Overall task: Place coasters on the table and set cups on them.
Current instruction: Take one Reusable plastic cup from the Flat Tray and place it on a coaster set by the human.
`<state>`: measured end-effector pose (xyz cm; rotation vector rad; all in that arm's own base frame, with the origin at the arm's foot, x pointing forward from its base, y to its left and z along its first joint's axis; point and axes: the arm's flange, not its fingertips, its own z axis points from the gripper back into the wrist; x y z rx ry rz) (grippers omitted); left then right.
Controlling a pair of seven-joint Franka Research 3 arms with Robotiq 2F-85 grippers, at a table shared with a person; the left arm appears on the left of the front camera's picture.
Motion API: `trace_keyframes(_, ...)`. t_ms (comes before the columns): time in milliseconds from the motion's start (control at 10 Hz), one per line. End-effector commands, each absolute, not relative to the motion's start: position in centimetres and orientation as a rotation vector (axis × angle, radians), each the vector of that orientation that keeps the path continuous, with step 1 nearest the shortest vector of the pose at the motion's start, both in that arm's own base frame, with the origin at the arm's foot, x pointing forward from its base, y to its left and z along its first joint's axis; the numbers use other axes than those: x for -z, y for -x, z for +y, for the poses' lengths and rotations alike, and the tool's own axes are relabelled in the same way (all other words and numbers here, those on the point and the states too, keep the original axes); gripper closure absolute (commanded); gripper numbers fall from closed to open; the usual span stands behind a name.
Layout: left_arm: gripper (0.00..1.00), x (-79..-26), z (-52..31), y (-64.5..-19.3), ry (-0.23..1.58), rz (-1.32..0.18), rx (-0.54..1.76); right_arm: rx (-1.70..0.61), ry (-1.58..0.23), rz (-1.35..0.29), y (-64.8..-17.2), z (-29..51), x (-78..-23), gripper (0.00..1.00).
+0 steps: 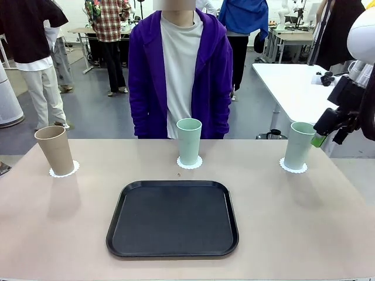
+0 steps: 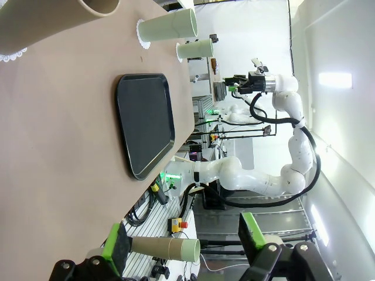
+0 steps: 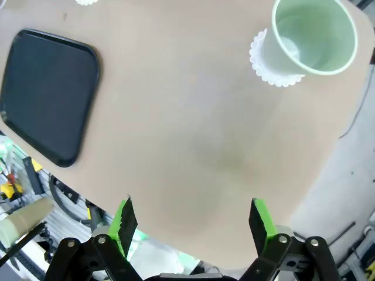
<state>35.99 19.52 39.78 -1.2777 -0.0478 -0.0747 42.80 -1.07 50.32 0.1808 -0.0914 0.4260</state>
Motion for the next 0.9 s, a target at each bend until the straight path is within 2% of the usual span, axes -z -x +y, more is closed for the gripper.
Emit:
trace_keyframes(0,0.00,-39.89,19.63,-35.79,1.292,-0.063,0.087,-0.426,-0.198,-0.092,-42.91,-1.47,-49.98,0.00)
trace_keyframes(800,0.00,-39.89,19.63,-35.79,1.292,-0.063,0.087,-0.426,-0.198,-0.092,-42.91,-1.47,-49.98,0.00)
